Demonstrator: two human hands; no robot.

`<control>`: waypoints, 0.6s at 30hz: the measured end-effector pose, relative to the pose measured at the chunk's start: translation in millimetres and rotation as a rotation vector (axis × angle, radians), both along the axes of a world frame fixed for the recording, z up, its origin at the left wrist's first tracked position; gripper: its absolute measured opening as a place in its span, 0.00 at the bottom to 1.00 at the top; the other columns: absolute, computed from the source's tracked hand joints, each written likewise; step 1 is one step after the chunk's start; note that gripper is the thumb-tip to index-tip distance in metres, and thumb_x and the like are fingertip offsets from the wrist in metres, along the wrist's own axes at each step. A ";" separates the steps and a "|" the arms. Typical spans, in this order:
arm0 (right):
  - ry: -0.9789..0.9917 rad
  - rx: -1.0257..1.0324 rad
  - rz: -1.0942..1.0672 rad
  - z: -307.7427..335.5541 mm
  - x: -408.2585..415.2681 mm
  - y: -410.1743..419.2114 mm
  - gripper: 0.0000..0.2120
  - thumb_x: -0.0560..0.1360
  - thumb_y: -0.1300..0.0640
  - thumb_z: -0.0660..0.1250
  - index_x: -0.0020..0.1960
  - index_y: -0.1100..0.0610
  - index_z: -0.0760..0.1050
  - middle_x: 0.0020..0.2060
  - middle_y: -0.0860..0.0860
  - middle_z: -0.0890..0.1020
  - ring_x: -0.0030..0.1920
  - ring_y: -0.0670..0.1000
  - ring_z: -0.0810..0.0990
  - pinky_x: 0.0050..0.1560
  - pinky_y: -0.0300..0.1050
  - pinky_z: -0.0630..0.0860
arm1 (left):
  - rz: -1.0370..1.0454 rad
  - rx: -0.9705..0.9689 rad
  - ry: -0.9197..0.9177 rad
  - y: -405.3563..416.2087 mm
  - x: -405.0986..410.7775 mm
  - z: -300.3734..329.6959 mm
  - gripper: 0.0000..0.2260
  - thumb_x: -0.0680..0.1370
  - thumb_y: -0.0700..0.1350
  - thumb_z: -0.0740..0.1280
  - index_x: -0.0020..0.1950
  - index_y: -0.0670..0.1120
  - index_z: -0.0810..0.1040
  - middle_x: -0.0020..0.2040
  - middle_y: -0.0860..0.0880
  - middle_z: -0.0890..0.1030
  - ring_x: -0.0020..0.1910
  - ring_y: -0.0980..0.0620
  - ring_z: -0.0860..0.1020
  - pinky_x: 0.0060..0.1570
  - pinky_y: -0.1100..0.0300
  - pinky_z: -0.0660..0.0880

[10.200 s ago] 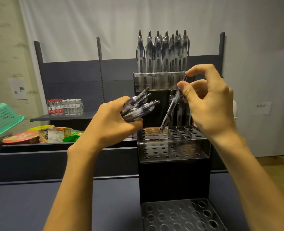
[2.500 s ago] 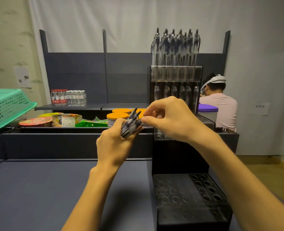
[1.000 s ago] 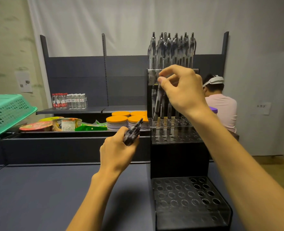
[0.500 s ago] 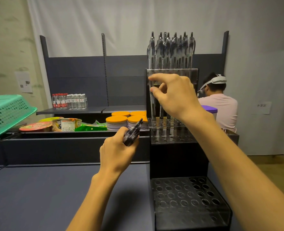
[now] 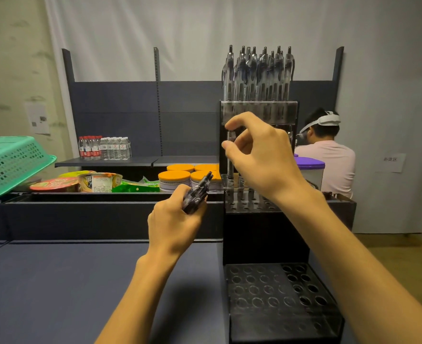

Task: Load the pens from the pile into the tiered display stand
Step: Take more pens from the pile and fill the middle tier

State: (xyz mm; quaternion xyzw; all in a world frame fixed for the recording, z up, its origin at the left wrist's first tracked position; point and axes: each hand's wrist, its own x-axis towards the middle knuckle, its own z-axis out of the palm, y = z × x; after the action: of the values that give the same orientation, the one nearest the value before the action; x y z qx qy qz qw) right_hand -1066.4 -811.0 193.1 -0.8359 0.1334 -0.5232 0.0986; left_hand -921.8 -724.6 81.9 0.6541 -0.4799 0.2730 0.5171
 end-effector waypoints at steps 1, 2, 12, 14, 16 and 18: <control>0.017 0.015 0.024 -1.9 -0.2 2.7 0.09 0.76 0.53 0.69 0.55 0.51 0.77 0.36 0.45 0.80 0.39 0.46 0.79 0.48 0.53 0.79 | -0.009 -0.012 -0.004 0.1 -0.3 0.3 0.12 0.73 0.56 0.66 0.44 0.46 0.76 0.32 0.54 0.77 0.28 0.50 0.75 0.26 0.58 0.69; 0.044 0.034 0.043 -3.2 0.1 5.1 0.07 0.76 0.52 0.69 0.53 0.51 0.79 0.36 0.45 0.81 0.39 0.46 0.80 0.48 0.53 0.79 | -0.020 -0.023 -0.009 0.0 -0.3 0.3 0.13 0.73 0.55 0.66 0.44 0.46 0.76 0.33 0.53 0.78 0.29 0.50 0.75 0.26 0.56 0.71; 0.341 0.100 0.111 -10.0 -1.7 13.3 0.06 0.76 0.51 0.69 0.49 0.51 0.84 0.40 0.47 0.84 0.41 0.45 0.80 0.49 0.51 0.81 | -0.136 -0.068 -0.078 -2.6 2.4 -2.7 0.15 0.74 0.57 0.65 0.48 0.45 0.77 0.39 0.51 0.81 0.33 0.52 0.79 0.28 0.50 0.76; 0.346 0.114 0.131 -10.3 -3.7 14.0 0.05 0.76 0.51 0.69 0.48 0.50 0.83 0.38 0.46 0.83 0.41 0.44 0.80 0.49 0.52 0.80 | -0.142 -0.074 -0.083 -3.2 2.4 -2.4 0.14 0.74 0.56 0.66 0.48 0.45 0.76 0.39 0.51 0.81 0.32 0.52 0.79 0.28 0.50 0.76; 0.334 0.130 0.149 -11.0 -4.4 14.8 0.05 0.77 0.52 0.68 0.48 0.50 0.82 0.39 0.47 0.83 0.42 0.45 0.81 0.49 0.52 0.80 | -0.163 -0.077 -0.075 -3.8 2.1 -1.3 0.14 0.75 0.56 0.65 0.48 0.46 0.76 0.38 0.52 0.80 0.32 0.52 0.78 0.28 0.50 0.75; 0.295 0.142 0.146 -11.5 -4.3 14.3 0.05 0.77 0.53 0.67 0.48 0.51 0.81 0.41 0.47 0.83 0.43 0.46 0.80 0.49 0.51 0.80 | -0.178 -0.077 -0.062 -4.5 2.6 -0.8 0.13 0.75 0.57 0.65 0.48 0.47 0.76 0.35 0.54 0.78 0.30 0.52 0.76 0.27 0.50 0.74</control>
State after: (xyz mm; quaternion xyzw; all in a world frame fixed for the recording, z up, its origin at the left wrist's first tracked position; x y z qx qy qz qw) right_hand -1070.7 -796.7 181.5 -0.9020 0.1220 -0.3755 0.1744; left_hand -919.2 -729.1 81.1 0.5796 -0.5411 0.2644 0.5490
